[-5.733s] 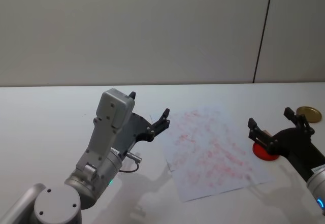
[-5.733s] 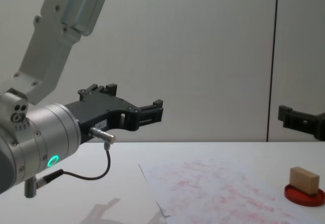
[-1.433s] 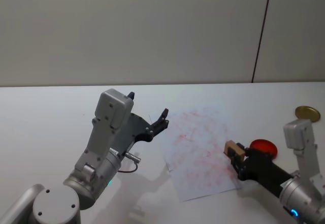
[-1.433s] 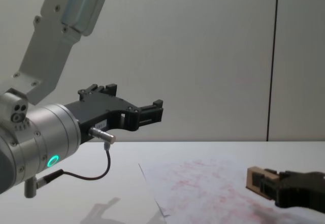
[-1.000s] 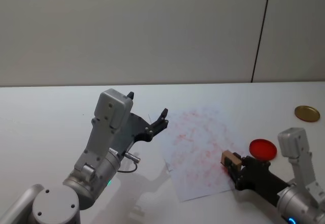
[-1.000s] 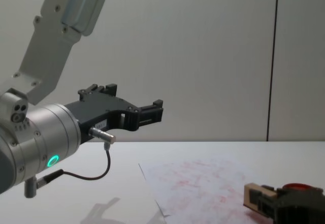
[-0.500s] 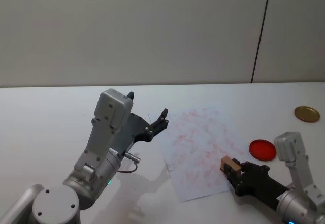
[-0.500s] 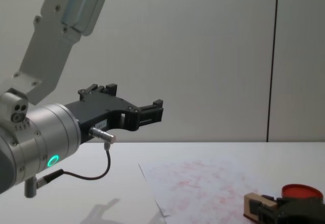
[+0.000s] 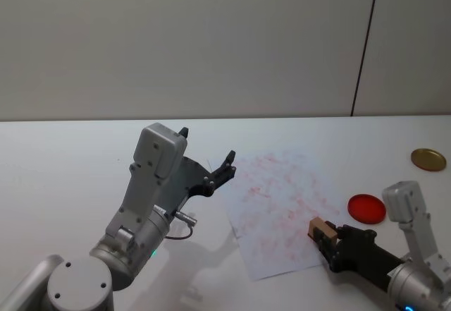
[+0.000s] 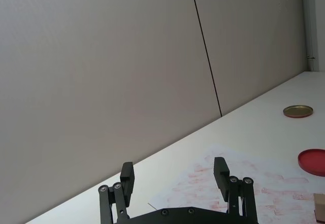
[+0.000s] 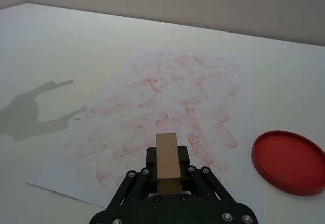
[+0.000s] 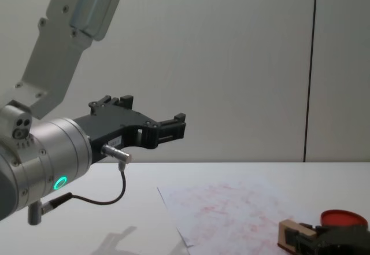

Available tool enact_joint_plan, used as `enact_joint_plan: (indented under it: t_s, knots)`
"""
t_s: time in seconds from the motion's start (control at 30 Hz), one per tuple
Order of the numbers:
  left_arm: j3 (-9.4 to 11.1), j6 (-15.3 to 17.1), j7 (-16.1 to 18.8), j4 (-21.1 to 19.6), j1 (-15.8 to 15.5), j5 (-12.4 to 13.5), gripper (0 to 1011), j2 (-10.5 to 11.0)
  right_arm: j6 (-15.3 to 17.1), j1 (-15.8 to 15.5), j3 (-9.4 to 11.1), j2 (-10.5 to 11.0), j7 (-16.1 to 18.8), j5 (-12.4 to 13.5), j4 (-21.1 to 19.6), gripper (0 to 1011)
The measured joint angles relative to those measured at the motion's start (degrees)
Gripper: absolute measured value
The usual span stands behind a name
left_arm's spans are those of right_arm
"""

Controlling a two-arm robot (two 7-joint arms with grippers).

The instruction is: Use the one hand to pick up the stamp and affix it onto the A4 paper.

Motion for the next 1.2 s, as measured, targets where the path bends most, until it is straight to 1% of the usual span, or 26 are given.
enact_joint_plan:
  t_s: [0.2, 0.4, 0.63, 0.87, 0.97, 1.2]
  knots:
    - [0.0, 0.0, 0.0, 0.0, 0.0, 0.0, 993, 0.0, 0.1, 0.0, 0.2, 0.1, -0.1, 0.9, -0.6, 221]
    - [0.0, 0.0, 0.0, 0.0, 0.0, 0.0, 993, 0.0, -1.3, 0.2, 0.9, 0.3, -0.7, 2.6, -2.1, 221]
    - [0.0, 0.0, 0.0, 0.0, 0.0, 0.0, 993, 0.0, -3.5, 1.2, 2.2, 0.7, -2.4, 4.6, -3.6, 221]
    - [0.0, 0.0, 0.0, 0.0, 0.0, 0.0, 993, 0.0, -4.6, 2.5, 3.4, 1.1, -3.9, 4.8, -3.2, 221]
    - [0.0, 0.0, 0.0, 0.0, 0.0, 0.0, 993, 0.0, -4.9, 3.2, 4.1, 1.5, -4.7, 4.4, -2.2, 221]
    - [0.0, 0.0, 0.0, 0.0, 0.0, 0.0, 993, 0.0, -5.2, 4.6, 4.9, 1.8, -5.3, 3.7, 0.6, 221]
